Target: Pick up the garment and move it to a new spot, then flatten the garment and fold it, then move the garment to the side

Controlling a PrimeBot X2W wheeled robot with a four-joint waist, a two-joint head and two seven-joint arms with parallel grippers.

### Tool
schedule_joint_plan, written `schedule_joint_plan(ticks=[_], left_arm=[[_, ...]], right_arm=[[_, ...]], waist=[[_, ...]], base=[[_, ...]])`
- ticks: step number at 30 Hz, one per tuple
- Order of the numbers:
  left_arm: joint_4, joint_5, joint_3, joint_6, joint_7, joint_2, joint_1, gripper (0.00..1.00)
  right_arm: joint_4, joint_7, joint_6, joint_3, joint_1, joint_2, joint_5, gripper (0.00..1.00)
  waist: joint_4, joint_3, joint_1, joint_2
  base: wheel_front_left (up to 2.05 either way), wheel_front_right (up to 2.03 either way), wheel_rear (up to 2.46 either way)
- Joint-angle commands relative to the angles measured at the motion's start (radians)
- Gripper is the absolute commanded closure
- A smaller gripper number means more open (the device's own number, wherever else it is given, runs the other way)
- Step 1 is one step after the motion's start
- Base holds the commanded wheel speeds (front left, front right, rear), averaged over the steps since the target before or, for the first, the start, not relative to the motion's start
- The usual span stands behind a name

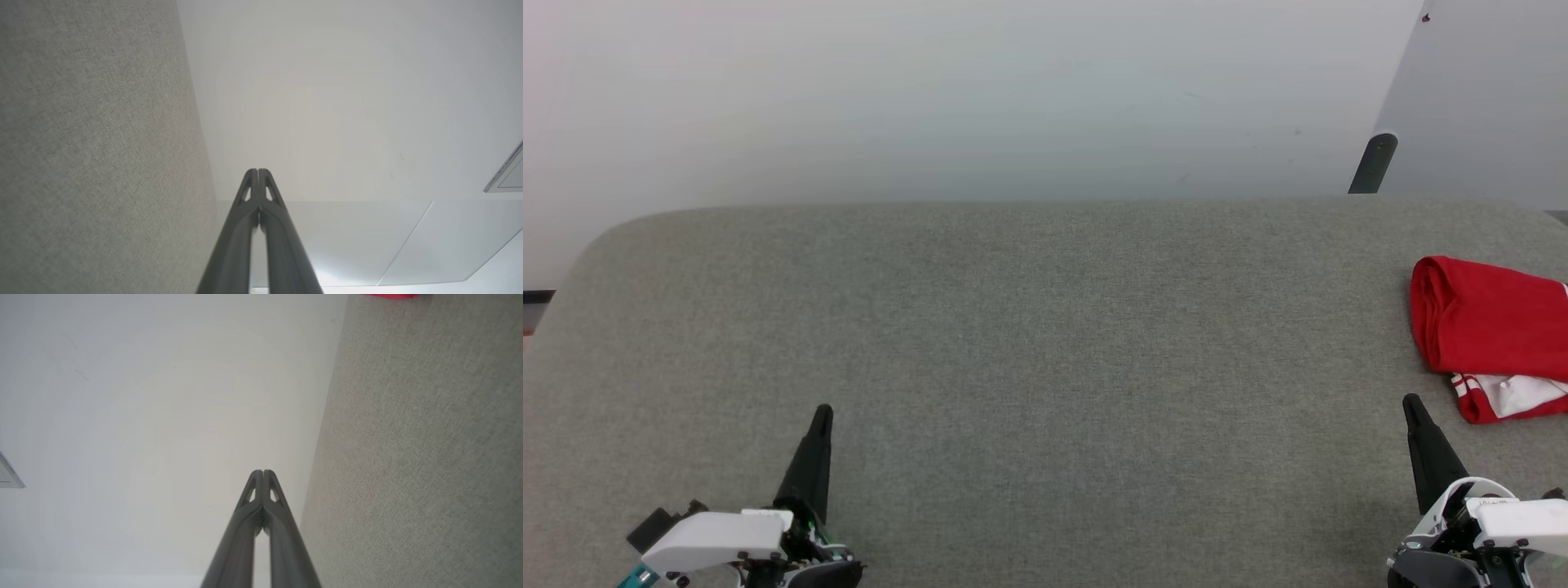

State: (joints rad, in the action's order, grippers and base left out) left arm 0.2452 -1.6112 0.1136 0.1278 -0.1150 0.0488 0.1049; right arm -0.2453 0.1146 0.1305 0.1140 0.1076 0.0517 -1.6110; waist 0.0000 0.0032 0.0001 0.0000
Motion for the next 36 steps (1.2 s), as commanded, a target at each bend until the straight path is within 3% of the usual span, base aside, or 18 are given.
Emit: schedule_joint_plan(ticks=[1, 36], left_arm=[[0.001, -0.003, 0.001, 0.005, -0.002, 0.0, 0.01, 1.0], [0.001, -0.003, 0.001, 0.005, -0.002, 0.0, 0.01, 1.0]], right_arm=[[0.0, 0.001, 0.0, 0.001, 0.004, -0.003, -0.004, 1.0], [0.0, 0.0, 0.0, 0.001, 0.004, -0.003, -0.004, 1.0]], waist=[[0.0, 0.0, -0.0001, 0.0], [0.0, 0.0, -0.0001, 0.0]], base=[[0.0, 0.0, 0.0], [0.0, 0.0, 0.0]])
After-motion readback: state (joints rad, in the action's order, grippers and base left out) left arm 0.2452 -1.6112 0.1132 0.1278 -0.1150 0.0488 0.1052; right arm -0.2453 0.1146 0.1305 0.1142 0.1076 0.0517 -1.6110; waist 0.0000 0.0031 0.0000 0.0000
